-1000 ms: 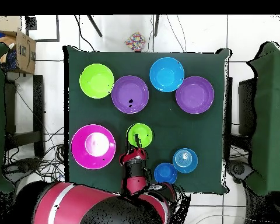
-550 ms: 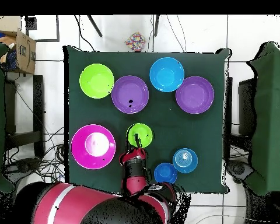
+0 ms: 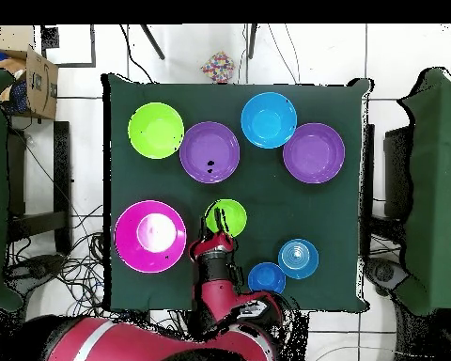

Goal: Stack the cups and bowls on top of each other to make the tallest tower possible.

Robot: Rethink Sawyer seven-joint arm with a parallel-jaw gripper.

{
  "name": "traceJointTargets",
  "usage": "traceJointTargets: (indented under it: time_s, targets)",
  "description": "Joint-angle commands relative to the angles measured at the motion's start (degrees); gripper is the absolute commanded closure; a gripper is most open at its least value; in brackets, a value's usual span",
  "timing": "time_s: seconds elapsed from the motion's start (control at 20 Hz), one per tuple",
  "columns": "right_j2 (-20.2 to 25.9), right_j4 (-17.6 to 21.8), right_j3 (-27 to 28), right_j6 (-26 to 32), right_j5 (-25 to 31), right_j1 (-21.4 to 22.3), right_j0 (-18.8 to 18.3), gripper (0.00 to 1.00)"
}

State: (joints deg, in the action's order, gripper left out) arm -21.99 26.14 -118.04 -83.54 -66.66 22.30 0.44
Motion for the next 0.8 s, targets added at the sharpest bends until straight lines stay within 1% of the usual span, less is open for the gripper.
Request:
traceJointTargets:
  time_s: [0.05,0.25,0.6,0.8]
  targets:
    - [7.9,2.3,0.3,-13.4,11.6,1.8,-0.6,0.00]
    - [7.5,2.9,-0.3,-14.1,12.6,3.3,-0.4,0.00]
    - [6.7,3.1,0.3,-15.2,13.2,3.1,0.3,0.00]
    - [6.1,4.0,-0.3,-16.7,16.1,6.1,0.7,0.00]
